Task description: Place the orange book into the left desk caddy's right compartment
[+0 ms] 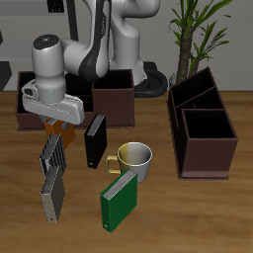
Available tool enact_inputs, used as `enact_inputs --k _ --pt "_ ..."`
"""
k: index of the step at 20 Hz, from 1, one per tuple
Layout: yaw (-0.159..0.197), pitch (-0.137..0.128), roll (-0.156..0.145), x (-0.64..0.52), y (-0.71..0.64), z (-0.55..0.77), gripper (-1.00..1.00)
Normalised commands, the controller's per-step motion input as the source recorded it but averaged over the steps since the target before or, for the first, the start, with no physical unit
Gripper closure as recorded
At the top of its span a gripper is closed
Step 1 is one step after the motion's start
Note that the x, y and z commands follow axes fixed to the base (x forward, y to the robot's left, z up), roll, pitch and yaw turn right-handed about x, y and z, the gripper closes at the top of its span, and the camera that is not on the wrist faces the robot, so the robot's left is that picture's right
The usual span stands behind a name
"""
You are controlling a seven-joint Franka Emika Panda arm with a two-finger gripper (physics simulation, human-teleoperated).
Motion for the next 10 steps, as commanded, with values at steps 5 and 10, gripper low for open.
enact_inputs --k 5,10 --pt "-0.02 0.016 0.019 0.05 0.07 -0.15 1.0" --pt "0.008 -0.025 0.017 -0.03 0.14 0.21 1.0"
